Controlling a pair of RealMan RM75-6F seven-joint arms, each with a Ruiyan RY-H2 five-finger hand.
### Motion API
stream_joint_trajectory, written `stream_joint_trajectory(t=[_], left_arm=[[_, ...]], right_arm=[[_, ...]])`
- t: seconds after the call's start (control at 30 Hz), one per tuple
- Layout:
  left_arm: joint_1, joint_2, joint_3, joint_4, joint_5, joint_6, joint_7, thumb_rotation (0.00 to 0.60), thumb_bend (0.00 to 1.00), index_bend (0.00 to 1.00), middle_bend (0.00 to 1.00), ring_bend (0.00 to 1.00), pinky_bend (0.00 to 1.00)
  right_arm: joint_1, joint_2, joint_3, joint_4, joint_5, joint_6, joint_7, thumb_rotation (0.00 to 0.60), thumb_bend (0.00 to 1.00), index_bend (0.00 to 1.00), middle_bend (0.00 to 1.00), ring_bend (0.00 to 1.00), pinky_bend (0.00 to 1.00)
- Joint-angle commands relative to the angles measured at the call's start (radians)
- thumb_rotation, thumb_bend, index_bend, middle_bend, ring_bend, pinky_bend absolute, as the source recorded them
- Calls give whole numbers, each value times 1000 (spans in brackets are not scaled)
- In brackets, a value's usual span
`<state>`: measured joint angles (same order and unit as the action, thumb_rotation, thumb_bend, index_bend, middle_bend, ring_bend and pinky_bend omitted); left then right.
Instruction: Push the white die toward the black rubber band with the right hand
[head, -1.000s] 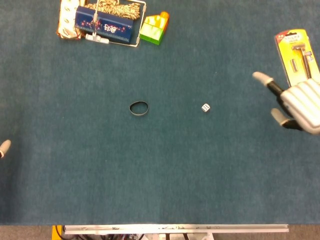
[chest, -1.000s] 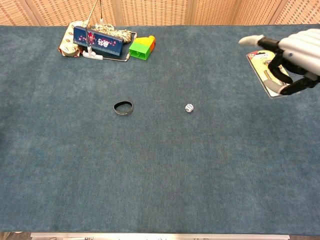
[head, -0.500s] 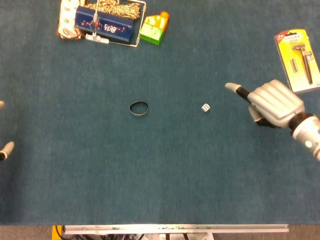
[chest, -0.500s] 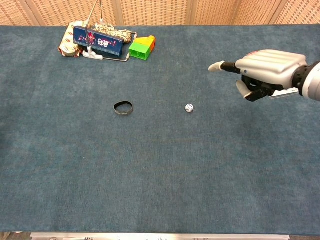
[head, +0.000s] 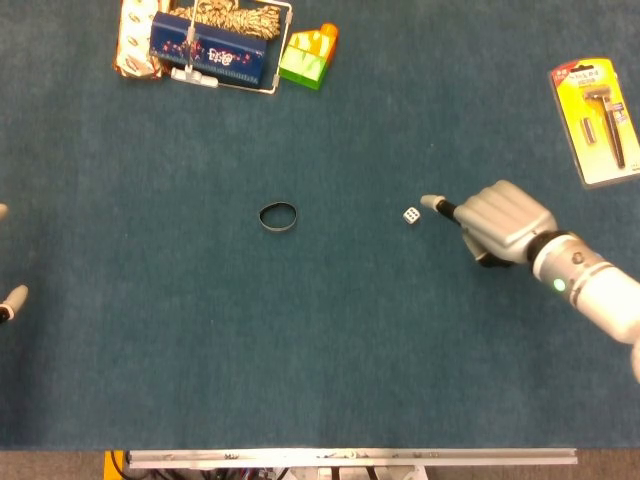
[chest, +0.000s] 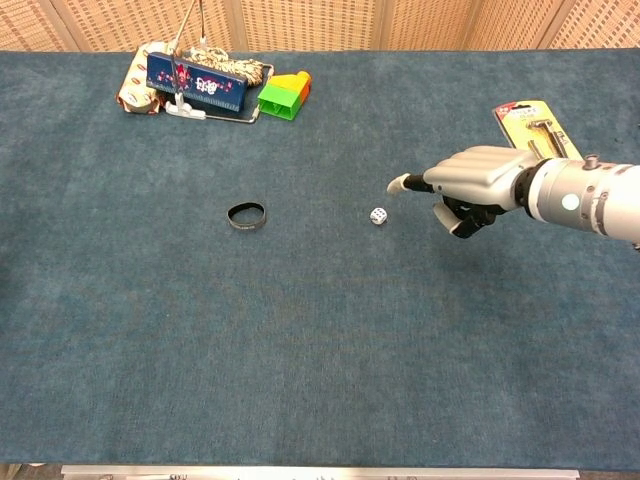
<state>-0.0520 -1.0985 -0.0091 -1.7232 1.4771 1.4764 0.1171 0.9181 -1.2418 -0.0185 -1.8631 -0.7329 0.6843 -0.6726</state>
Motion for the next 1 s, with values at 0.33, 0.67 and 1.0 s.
stream_joint_trajectory(t=[0.33, 0.67, 1.0], left_arm=[[1, 1, 1, 3, -4, -5, 0, 600, 168, 207, 212, 284, 298], [2, -1, 0, 5, -7, -5, 0, 600, 168, 207, 212, 284, 298], [3, -1, -1, 10, -13, -6, -1, 600, 168, 207, 212, 284, 298]], right_arm=[[71, -66, -82, 53, 103, 52, -14, 600, 822, 43, 1000, 1000, 985], [101, -103, -98, 97, 126, 52, 8, 600, 822, 43, 1000, 1000, 985], [113, -116, -112, 75, 92, 62, 26, 600, 821, 43, 1000, 1000, 985]])
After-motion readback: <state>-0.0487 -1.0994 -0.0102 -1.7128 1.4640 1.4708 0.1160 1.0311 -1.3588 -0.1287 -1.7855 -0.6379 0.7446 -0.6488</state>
